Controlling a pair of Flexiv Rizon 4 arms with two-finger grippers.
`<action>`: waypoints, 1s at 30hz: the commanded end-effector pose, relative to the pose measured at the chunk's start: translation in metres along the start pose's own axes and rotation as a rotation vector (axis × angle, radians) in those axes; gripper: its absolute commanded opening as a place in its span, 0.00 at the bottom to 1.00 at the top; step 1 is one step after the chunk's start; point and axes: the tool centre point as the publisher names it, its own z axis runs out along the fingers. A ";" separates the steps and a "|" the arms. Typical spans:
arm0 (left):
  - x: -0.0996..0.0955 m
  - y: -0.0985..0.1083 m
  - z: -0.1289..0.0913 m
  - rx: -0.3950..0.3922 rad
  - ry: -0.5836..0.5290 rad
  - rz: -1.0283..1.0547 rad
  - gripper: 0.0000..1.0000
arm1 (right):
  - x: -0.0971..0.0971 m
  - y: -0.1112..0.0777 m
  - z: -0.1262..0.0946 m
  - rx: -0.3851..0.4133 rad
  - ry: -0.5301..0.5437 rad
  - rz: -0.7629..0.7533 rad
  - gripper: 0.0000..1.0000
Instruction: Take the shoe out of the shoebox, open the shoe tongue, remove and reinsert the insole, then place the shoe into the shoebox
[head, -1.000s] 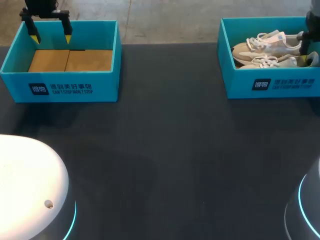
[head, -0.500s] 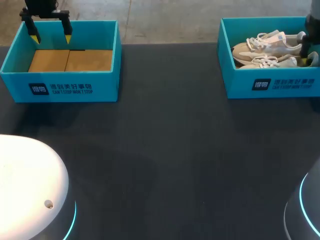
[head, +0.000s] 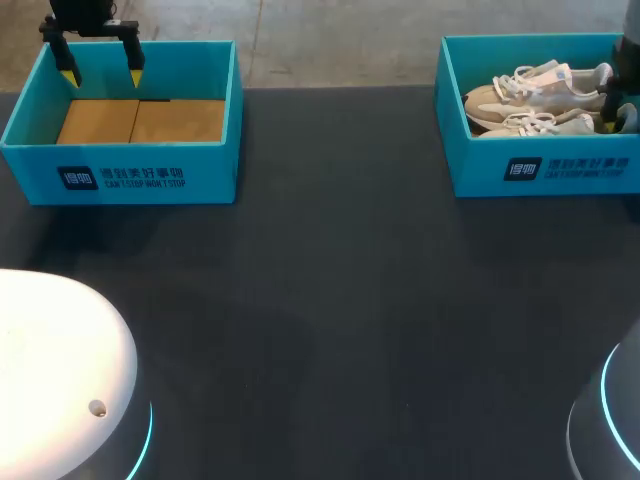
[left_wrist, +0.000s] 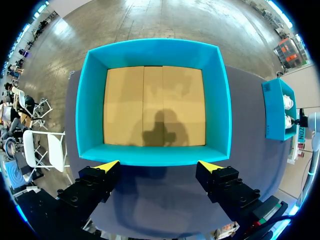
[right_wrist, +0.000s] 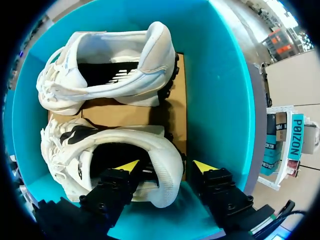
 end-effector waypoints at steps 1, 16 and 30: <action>0.000 0.000 0.000 0.000 0.000 0.000 1.00 | -0.001 0.003 0.006 0.013 0.012 -0.001 0.63; 0.000 0.000 0.000 0.000 0.000 0.000 1.00 | 0.004 -0.001 0.017 0.040 0.025 -0.012 0.48; 0.000 0.000 0.000 0.000 0.000 0.000 1.00 | 0.004 -0.005 0.015 0.050 0.008 0.023 0.00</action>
